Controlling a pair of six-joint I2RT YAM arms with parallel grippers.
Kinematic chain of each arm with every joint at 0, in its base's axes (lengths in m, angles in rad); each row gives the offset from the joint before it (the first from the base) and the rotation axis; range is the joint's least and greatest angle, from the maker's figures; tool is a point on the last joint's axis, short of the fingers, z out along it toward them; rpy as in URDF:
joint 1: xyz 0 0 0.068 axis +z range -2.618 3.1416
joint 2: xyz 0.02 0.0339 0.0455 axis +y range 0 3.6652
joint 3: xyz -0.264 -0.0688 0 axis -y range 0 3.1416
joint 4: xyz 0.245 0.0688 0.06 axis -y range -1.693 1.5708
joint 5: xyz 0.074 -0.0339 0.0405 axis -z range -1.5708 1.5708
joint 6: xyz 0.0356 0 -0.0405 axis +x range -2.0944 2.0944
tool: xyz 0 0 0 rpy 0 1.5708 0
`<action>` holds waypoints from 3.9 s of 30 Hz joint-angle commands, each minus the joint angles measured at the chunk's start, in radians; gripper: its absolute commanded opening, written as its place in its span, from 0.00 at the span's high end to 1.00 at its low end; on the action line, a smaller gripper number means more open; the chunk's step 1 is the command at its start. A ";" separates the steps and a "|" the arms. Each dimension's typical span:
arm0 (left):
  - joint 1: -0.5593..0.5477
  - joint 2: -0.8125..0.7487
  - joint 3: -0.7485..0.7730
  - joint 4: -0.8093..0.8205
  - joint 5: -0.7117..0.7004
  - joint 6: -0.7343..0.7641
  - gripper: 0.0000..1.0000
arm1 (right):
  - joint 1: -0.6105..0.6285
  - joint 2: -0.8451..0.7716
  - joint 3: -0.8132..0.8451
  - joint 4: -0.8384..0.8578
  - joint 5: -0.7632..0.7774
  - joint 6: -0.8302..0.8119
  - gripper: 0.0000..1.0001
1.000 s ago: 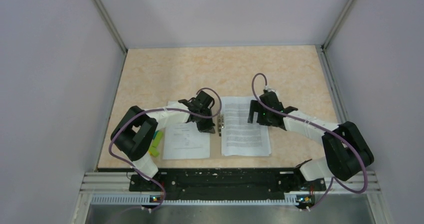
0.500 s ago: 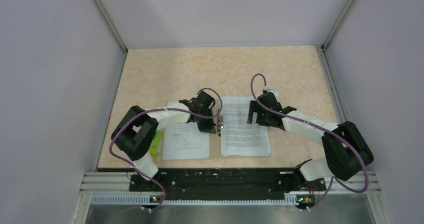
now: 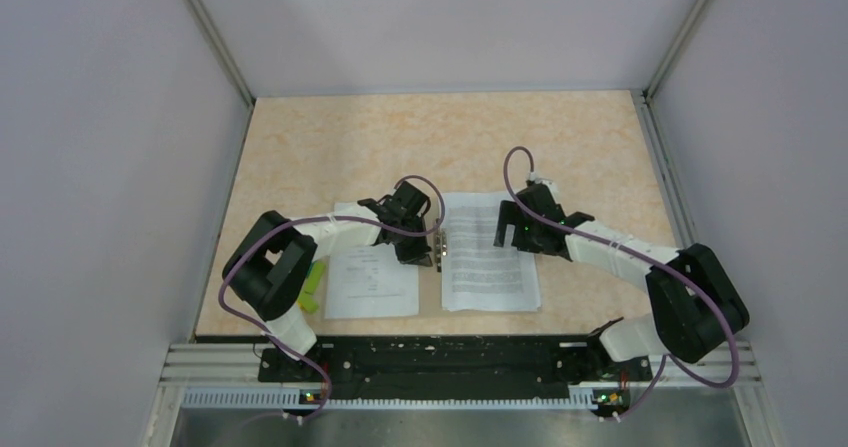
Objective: Put the files into the folder
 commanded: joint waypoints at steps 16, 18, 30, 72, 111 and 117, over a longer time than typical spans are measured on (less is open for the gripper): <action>-0.007 0.016 -0.011 0.014 -0.019 -0.003 1.00 | 0.028 -0.022 -0.015 0.014 0.004 0.033 0.01; -0.007 0.015 -0.011 0.014 -0.021 -0.004 1.00 | 0.028 -0.028 -0.015 0.011 0.002 0.032 0.01; -0.009 0.017 -0.011 0.018 -0.016 -0.007 1.00 | 0.049 -0.038 -0.039 0.022 -0.045 0.049 0.01; 0.004 0.020 -0.002 -0.002 -0.043 -0.006 1.00 | 0.000 0.594 0.690 0.083 -0.003 -0.152 0.64; 0.004 0.034 0.007 0.001 -0.034 -0.008 1.00 | 0.090 0.603 0.658 0.075 0.016 -0.168 0.66; 0.003 0.035 0.009 0.001 -0.034 -0.010 1.00 | 0.098 0.593 0.642 0.080 0.016 -0.165 0.65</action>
